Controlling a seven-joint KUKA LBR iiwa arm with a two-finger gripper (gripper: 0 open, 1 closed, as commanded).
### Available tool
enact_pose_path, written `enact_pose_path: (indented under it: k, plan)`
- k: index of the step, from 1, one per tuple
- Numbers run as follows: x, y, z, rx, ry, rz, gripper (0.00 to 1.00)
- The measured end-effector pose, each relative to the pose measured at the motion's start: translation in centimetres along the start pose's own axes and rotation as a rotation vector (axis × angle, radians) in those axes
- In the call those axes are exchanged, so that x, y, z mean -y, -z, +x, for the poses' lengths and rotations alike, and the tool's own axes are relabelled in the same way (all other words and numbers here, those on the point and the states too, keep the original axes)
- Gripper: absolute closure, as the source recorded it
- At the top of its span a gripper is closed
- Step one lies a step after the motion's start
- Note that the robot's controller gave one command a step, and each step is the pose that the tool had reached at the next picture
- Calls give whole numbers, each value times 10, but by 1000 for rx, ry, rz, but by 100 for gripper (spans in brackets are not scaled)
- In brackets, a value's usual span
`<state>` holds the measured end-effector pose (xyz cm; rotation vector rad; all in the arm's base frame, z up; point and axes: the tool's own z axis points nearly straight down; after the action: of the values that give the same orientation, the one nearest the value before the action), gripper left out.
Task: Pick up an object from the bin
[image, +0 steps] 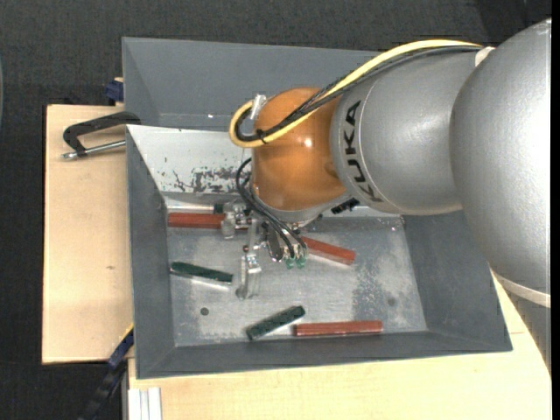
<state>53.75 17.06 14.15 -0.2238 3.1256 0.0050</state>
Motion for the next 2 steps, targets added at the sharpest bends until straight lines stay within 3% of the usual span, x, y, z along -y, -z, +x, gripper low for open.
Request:
enact_pose_path:
  k: [1,2]
  plan:
    - [-23,-52,-23,0,78,0,0]
    - [13,-71,-18,-7,40,1,100]
